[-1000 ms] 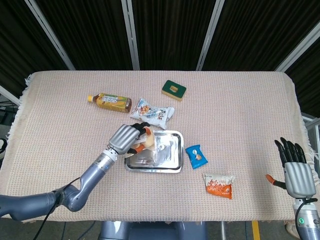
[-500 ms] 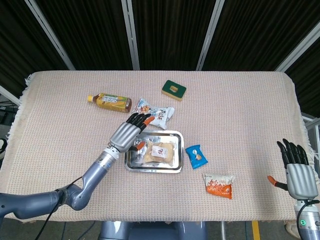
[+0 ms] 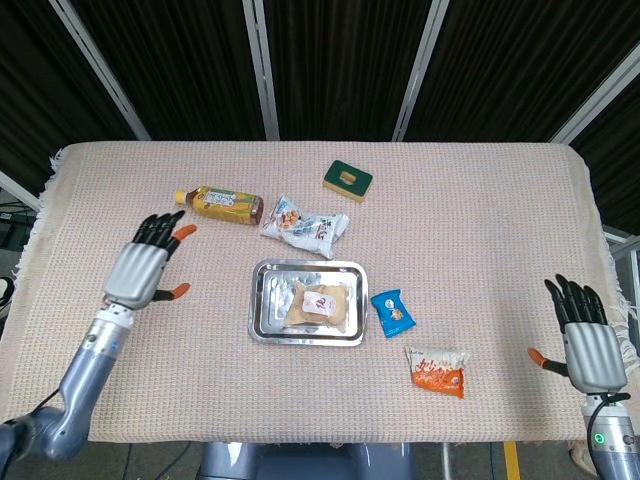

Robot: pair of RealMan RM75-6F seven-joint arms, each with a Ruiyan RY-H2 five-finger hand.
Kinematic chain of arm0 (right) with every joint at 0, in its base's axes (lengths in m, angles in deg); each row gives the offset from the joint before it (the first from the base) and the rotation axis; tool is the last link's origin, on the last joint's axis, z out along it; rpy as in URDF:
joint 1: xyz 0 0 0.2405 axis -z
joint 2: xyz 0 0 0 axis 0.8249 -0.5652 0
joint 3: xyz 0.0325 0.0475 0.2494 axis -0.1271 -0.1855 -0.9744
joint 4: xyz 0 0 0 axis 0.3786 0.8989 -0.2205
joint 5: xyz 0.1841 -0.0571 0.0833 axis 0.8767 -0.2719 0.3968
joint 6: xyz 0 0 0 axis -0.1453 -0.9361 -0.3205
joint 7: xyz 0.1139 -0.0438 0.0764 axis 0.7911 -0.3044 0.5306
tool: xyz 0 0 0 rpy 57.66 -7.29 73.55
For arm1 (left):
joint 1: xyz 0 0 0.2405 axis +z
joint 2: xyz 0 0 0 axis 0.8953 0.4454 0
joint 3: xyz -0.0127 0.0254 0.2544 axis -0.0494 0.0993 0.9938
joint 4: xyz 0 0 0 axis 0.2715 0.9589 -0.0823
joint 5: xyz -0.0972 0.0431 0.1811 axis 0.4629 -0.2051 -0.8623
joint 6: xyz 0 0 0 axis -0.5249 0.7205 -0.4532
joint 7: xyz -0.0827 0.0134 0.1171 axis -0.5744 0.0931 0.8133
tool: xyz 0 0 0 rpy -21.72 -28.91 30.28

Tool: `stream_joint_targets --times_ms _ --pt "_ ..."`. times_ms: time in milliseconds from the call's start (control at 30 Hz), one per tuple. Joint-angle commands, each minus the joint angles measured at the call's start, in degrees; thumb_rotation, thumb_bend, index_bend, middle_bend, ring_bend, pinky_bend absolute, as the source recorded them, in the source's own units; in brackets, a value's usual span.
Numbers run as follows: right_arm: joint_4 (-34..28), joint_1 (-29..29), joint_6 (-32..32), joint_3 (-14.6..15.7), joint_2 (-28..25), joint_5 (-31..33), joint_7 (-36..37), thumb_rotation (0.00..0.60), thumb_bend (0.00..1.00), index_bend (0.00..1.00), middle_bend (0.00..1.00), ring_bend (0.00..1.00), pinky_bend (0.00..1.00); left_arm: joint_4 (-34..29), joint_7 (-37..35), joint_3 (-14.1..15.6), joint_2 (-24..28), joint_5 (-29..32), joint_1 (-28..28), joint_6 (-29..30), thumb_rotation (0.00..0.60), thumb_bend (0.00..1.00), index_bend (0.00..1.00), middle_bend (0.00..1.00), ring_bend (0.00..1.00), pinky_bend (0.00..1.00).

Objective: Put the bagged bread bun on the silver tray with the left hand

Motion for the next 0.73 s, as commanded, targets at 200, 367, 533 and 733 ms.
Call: stream_joint_targets --times_ms 200,367,533,733 --pt "-0.17 -0.64 0.66 -0.26 0.21 0.11 -0.70 0.600 0.00 0.00 0.00 0.00 0.00 -1.81 -8.05 7.48 3.68 -7.43 11.66 12.07 0.600 0.18 0.18 0.00 0.00 0.00" --pt "-0.85 -1.03 0.69 -0.30 0.06 -0.37 -1.47 0.600 0.00 0.00 0.00 0.00 0.00 -1.39 -10.11 10.57 4.06 -11.29 16.31 16.94 0.600 0.18 0.19 0.00 0.00 0.00" --pt "-1.31 -1.02 0.63 -0.17 -0.10 -0.44 -1.87 0.600 0.00 0.00 0.00 0.00 0.00 -0.81 -11.52 11.97 4.51 -12.85 19.08 19.01 0.600 0.18 0.19 0.00 0.00 0.00" --pt "-1.67 -1.02 0.47 -0.06 -0.06 -0.60 -2.23 0.600 0.00 0.00 0.00 0.00 0.00 -0.23 -13.07 12.01 4.97 -14.42 19.84 18.85 0.600 0.18 0.19 0.00 0.00 0.00"
